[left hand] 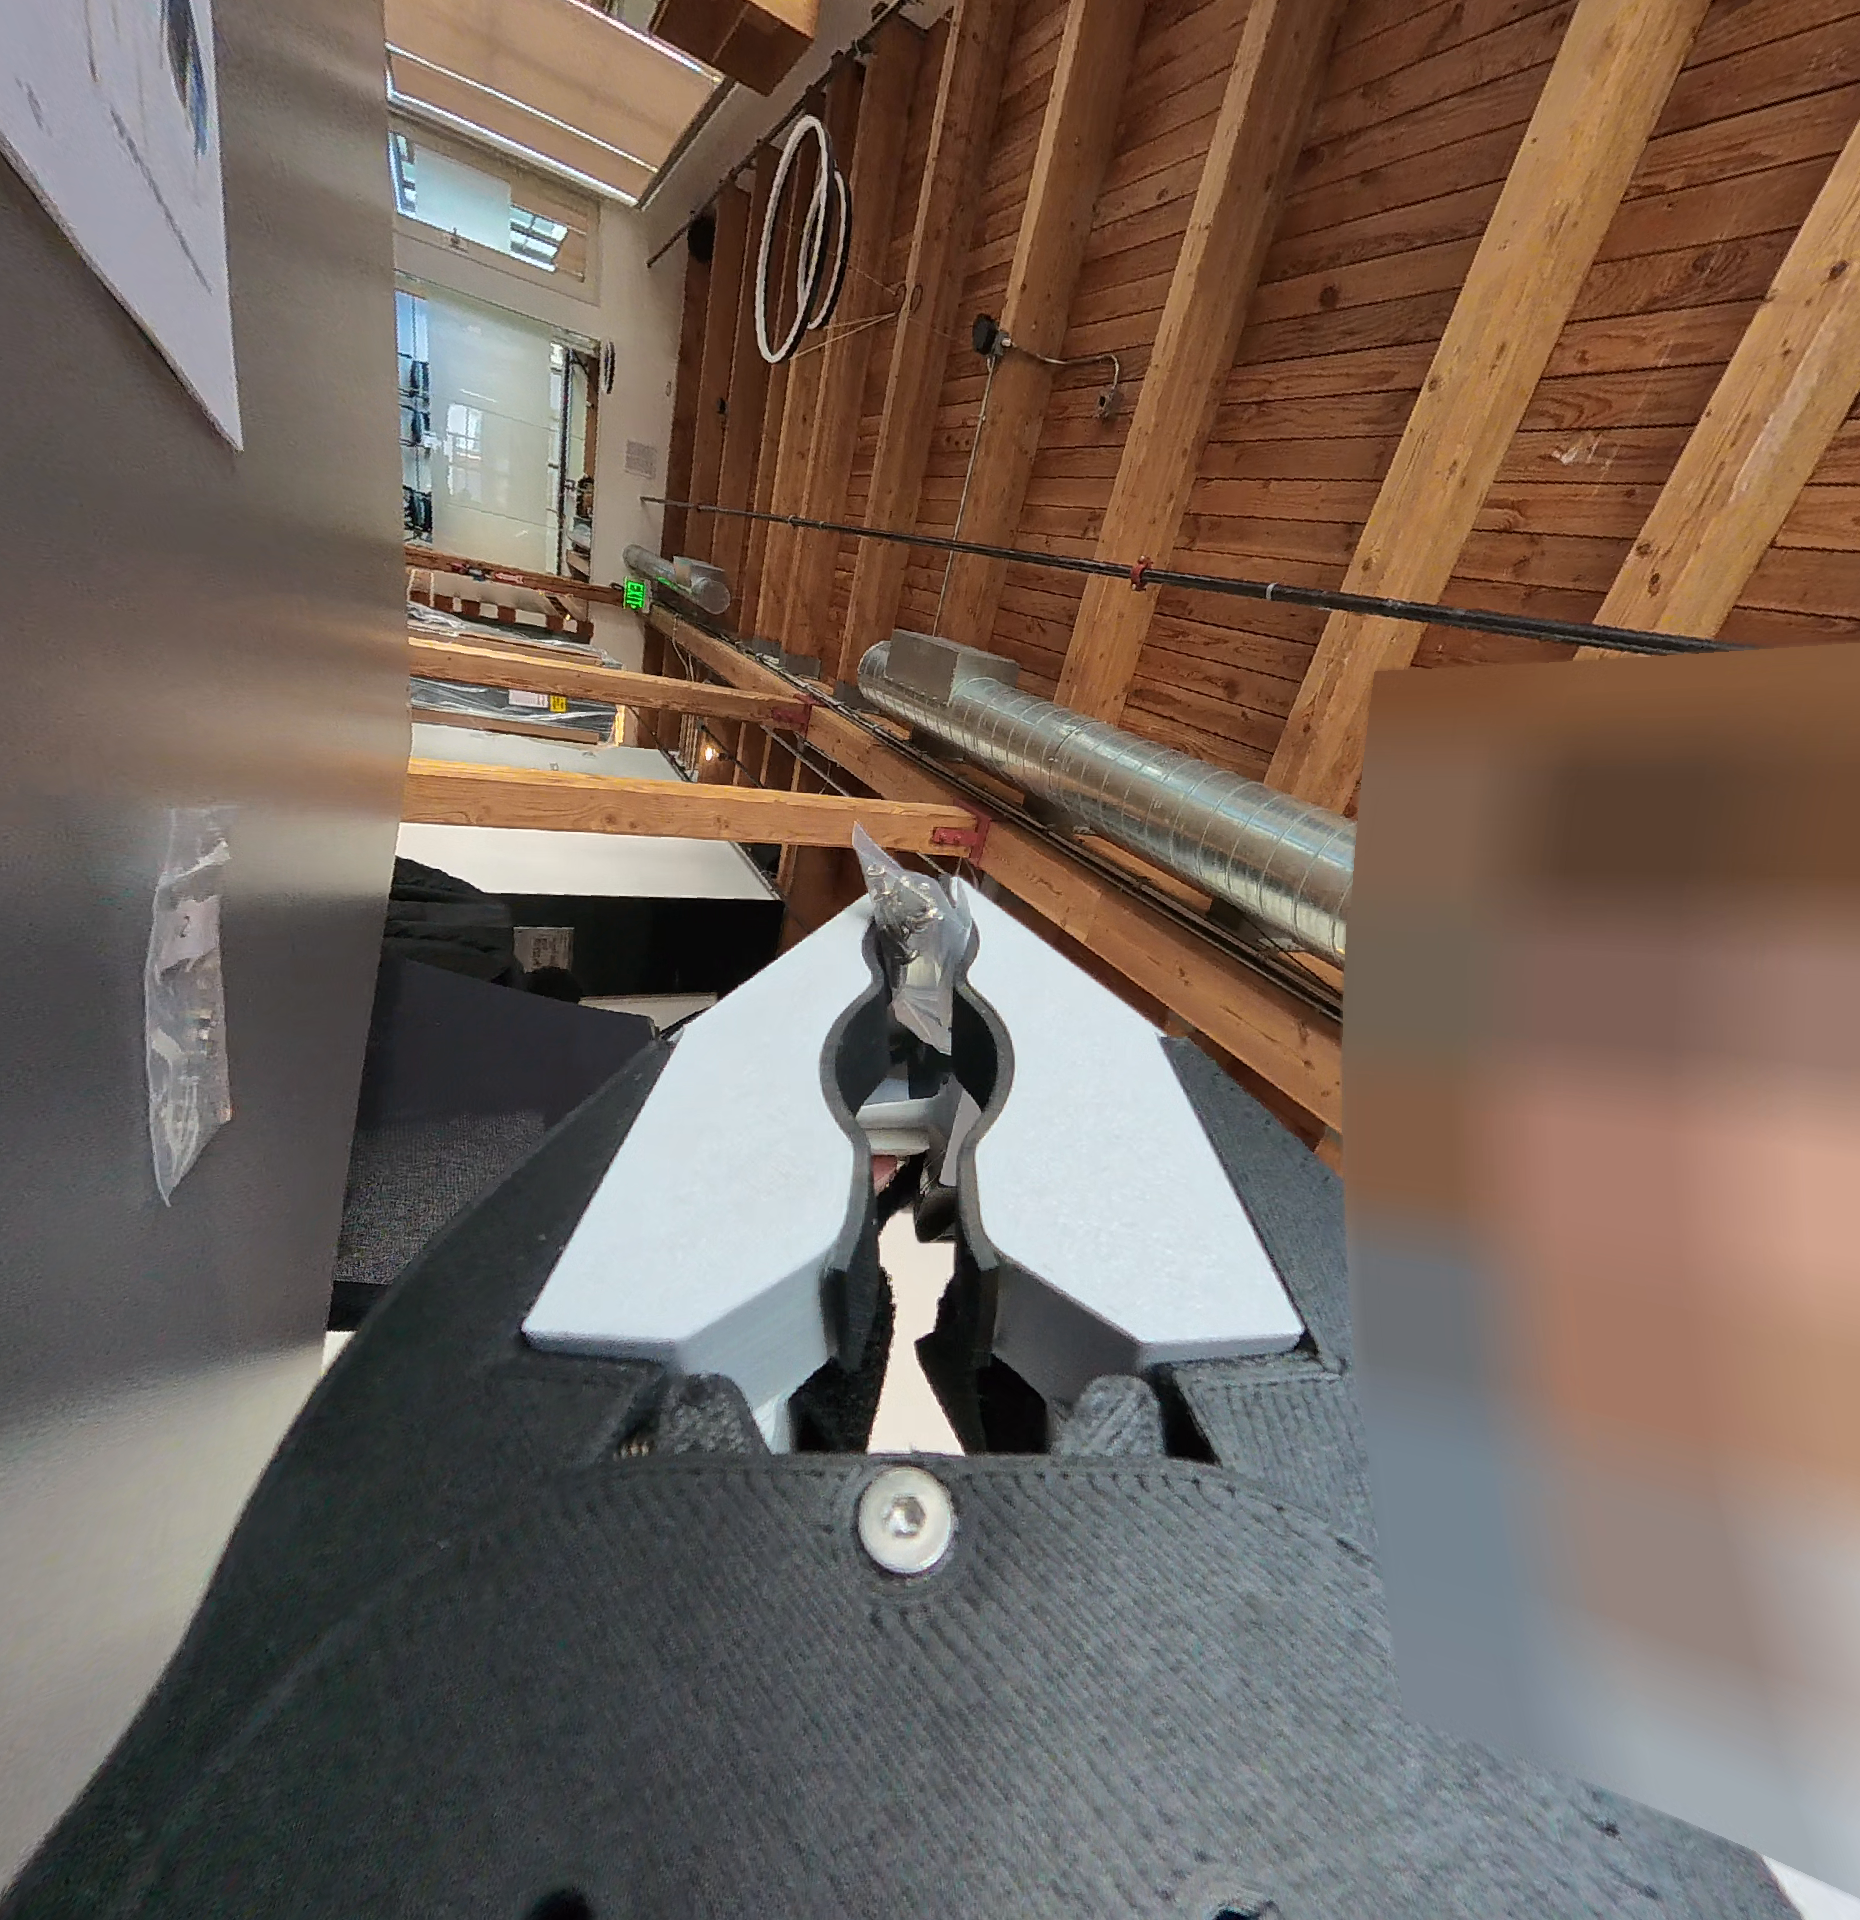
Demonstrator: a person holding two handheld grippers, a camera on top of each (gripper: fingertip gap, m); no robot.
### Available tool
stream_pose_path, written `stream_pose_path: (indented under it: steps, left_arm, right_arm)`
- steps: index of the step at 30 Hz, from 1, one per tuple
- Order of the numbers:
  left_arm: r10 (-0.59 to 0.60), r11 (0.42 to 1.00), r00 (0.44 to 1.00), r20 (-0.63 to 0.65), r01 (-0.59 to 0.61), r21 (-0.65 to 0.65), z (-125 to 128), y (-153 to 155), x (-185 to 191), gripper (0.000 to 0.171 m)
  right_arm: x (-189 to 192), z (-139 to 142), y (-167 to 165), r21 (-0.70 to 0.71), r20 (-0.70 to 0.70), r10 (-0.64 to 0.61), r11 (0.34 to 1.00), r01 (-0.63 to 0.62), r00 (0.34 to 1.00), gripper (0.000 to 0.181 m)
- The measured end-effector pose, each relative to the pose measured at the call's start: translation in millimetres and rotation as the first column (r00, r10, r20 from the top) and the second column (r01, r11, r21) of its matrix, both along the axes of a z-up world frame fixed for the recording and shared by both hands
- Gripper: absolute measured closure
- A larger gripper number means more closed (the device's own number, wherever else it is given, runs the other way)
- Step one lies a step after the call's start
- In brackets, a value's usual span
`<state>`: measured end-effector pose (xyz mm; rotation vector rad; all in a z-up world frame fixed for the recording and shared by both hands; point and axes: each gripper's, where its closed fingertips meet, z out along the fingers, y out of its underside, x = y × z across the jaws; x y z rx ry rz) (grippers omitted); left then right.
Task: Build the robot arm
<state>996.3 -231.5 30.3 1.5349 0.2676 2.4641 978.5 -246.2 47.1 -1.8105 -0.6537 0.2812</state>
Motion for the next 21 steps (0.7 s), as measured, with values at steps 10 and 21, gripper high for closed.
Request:
stream_pose_path:
  steps: [10, 21]
  left_arm:
    - [0.000, 1.000, 1.000, -0.016, 0.001, 0.027, 0, 2, -2, 0.170]
    - [-0.015, 0.987, 0.996, -0.083, 0.029, 0.161, -4, -4, -4, 0.171]
  right_arm:
    - [-5, -1, -1, -0.016, 0.008, 0.036, 0.999, -0.036, 0.999, 0.170]
    - [-11, -8, 0, -0.107, -0.028, 0.045, 0.993, -0.048, 0.999, 0.173]
